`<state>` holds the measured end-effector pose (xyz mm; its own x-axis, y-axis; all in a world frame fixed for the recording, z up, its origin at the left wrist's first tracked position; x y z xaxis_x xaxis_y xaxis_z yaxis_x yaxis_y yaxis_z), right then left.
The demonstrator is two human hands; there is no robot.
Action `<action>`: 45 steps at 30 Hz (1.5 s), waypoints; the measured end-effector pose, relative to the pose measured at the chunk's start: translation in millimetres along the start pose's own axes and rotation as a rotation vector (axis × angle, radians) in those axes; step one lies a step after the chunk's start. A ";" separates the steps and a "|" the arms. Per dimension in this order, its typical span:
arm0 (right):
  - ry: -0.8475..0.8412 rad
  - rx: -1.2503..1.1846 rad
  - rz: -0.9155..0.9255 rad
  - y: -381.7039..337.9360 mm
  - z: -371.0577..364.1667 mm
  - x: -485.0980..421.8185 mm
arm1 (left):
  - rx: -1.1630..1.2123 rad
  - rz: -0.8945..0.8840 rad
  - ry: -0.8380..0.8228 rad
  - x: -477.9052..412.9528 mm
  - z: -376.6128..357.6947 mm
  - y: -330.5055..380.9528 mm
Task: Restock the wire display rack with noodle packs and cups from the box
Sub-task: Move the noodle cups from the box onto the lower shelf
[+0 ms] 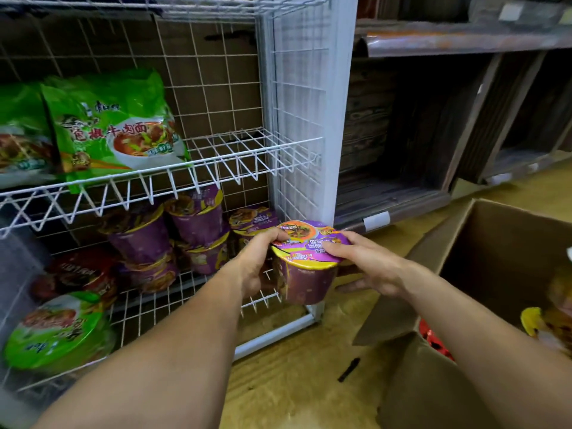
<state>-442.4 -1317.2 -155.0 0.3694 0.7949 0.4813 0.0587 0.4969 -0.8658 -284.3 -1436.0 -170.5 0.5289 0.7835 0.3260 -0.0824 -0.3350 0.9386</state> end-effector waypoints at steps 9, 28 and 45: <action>-0.040 -0.048 -0.038 -4.2 -45.4 -27.8 | 0.104 0.004 0.199 -18.6 43.0 -7.1; 0.190 -0.119 0.229 -42.2 -92.9 -84.5 | 0.183 -0.278 0.520 -52.6 50.4 25.6; 0.318 -0.243 0.358 -48.5 -103.8 -129.4 | -0.068 -0.373 0.505 -82.3 53.1 12.3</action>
<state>-396.8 -1480.4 -189.5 0.6664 0.7363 0.1176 0.0764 0.0895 -0.9931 -283.9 -1532.4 -191.7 0.0695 0.9972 -0.0268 -0.0320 0.0290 0.9991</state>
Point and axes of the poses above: each hand's wrist, its own x-axis away from the middle knuckle, its own z-axis out of the back of the hand, y = z × x, the point moved 6 cm from there along -x, towards the middle knuckle, and after that the axes turned 8 degrees about -z, right-handed, at the moved point
